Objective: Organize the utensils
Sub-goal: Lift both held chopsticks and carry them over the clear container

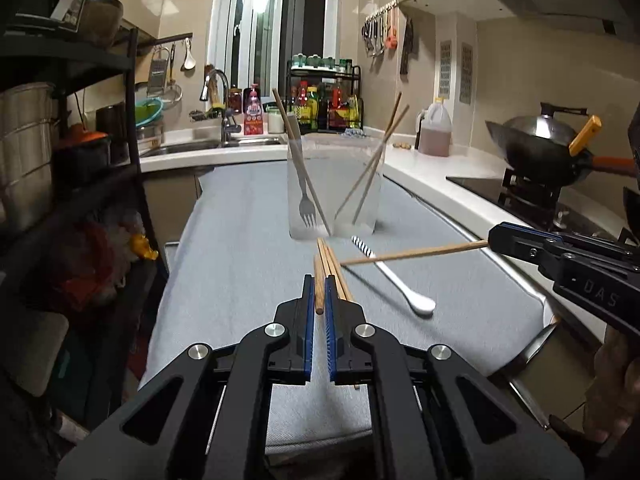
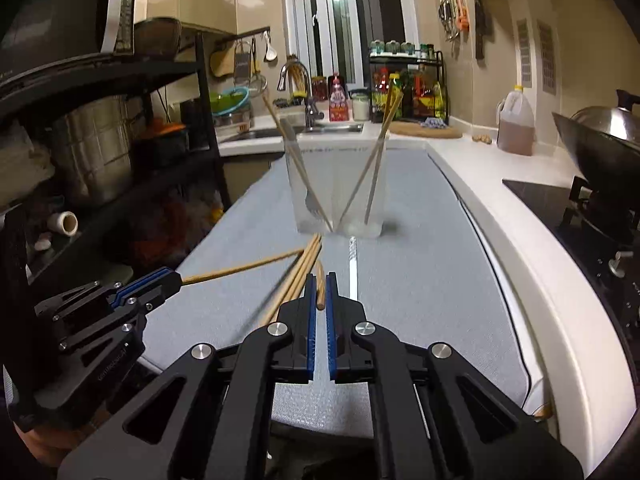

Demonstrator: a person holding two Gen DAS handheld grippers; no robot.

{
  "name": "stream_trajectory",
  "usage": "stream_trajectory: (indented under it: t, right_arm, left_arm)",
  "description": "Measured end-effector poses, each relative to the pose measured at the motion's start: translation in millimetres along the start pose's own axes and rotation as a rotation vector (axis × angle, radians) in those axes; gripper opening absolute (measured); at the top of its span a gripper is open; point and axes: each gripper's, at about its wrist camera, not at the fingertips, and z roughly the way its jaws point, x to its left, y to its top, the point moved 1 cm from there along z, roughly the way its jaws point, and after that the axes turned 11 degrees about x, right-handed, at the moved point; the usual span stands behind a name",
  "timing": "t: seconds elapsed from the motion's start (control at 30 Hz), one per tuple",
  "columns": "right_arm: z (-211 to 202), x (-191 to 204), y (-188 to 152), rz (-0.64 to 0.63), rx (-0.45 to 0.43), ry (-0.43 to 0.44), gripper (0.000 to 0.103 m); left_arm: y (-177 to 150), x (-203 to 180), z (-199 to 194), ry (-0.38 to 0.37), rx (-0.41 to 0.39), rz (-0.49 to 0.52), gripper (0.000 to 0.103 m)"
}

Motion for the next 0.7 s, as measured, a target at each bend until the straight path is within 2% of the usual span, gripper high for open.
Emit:
stream_trajectory:
  t: [0.3, 0.7]
  right_arm:
    - [-34.0, 0.1, 33.6, -0.003, -0.068, 0.031, 0.005]
    - [-37.6, 0.8, 78.9, -0.014, -0.082, 0.025, 0.005]
  left_arm:
    - [47.1, 10.9, -23.7, -0.015, -0.046, 0.003, 0.005]
    - [103.1, 24.8, -26.3, -0.066, -0.059, 0.008, 0.005]
